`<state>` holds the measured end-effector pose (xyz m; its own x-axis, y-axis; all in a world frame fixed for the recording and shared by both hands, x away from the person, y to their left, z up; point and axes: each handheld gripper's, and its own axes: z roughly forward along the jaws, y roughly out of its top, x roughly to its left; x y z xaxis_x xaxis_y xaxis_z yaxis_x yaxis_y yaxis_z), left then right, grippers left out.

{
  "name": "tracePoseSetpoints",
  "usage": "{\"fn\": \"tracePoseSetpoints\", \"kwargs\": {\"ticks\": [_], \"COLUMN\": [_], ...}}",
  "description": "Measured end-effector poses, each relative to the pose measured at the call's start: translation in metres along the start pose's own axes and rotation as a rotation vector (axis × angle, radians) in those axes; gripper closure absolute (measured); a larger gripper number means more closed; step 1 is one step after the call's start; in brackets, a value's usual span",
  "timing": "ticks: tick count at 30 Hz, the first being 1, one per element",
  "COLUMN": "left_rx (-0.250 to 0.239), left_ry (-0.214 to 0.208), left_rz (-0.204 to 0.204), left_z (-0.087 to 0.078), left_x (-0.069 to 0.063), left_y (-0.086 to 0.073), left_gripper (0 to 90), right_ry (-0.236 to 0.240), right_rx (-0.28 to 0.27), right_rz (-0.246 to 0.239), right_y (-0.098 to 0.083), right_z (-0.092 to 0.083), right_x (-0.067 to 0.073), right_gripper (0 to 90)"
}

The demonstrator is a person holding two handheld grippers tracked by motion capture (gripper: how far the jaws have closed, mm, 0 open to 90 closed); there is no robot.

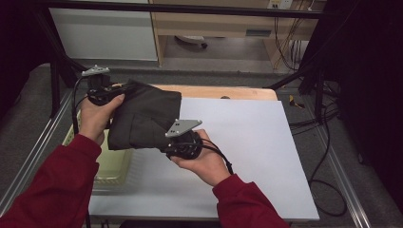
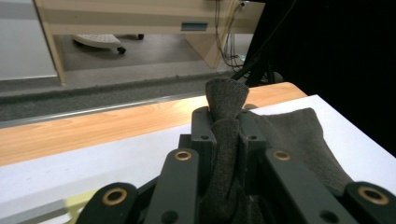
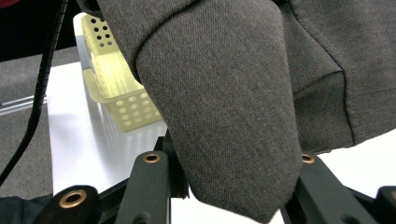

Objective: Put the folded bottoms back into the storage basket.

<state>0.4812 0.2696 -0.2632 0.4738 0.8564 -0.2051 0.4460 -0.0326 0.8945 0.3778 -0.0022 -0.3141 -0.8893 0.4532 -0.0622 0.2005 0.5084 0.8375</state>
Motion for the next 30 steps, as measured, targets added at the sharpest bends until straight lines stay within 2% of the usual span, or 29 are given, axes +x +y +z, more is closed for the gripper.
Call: {"fn": "tracePoseSetpoints", "kwargs": {"ticks": [4, 16, 30], "left_rx": [-0.009, -0.009, -0.004], "left_ry": [0.012, 0.054, 0.079], "left_rz": [-0.024, -0.029, -0.034], "left_z": [-0.006, -0.016, -0.027], "left_x": [0.01, 0.031, 0.044], "left_y": [-0.001, -0.003, -0.004], "left_gripper": [80.9, 80.9, 80.8], "right_ry": [0.013, 0.044, 0.049], "right_rx": [-0.001, -0.008, -0.041], "right_rz": [-0.008, -0.019, -0.026], "right_y": [0.005, 0.018, 0.024], "right_z": [0.008, 0.03, 0.042], "right_x": [0.003, 0.003, 0.011], "right_gripper": [64.5, 64.5, 64.5]}}
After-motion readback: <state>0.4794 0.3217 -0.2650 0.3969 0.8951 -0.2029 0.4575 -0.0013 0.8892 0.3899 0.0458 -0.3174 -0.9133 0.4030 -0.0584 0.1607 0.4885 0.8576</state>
